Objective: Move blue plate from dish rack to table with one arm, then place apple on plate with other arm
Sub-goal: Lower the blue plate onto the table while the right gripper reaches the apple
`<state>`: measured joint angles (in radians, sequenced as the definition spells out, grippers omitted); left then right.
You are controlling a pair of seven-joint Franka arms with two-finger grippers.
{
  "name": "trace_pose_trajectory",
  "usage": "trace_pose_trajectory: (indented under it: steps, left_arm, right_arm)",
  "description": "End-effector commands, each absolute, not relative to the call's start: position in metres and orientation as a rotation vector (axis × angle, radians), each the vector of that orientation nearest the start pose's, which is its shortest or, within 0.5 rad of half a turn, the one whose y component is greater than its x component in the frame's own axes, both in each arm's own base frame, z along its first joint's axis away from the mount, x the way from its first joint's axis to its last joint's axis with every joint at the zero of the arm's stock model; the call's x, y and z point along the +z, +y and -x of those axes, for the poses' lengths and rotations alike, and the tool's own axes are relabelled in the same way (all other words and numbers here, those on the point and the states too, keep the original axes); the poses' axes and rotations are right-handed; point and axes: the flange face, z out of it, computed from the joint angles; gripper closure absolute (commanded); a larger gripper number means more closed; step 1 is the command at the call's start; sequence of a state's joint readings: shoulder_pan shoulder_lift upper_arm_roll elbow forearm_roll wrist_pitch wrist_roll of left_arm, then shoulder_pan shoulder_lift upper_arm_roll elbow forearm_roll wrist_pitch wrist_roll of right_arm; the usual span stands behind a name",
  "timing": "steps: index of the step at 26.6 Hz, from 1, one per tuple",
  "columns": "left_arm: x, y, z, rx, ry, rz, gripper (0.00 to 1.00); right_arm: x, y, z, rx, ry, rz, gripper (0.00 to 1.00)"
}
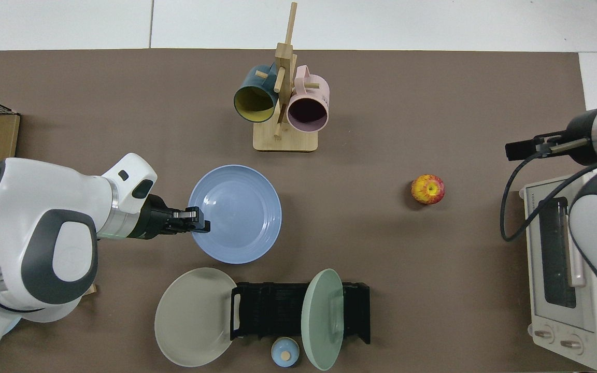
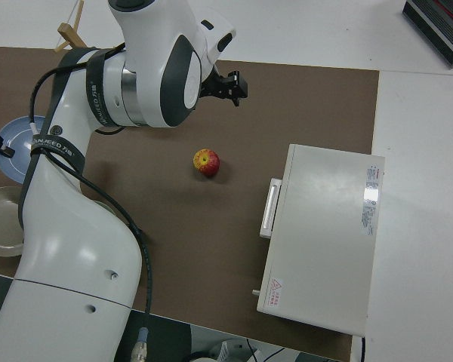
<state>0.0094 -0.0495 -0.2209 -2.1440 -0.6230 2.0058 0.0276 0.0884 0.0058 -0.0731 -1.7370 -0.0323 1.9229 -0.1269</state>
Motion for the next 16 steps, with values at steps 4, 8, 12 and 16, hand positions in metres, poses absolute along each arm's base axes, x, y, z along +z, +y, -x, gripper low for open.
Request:
trace_pose_trajectory:
  steps: [4,8,12,16]
  left_arm:
    - [0.393,-0.158,-0.528,-0.119,0.075,-2.479,1.0]
    - [0.375,-0.178,-0.531,-0.114,0.071,-2.48,1.0]
    - [0.355,-0.202,-0.531,-0.111,0.055,-2.487,1.0]
    - [0.322,-0.227,-0.535,-0.083,0.101,-2.474,1.0]
  right_arm:
    - [0.54,0.0,-0.591,-0.24,-0.255,3.159,0.0]
    - [0.525,0.002,-0.601,-0.282,-0.249,3.157,0.0]
    - [0.504,0.009,-0.597,-0.231,-0.26,3.158,0.0]
    - [0.49,0.014,-0.599,-0.212,-0.277,3.156,0.0]
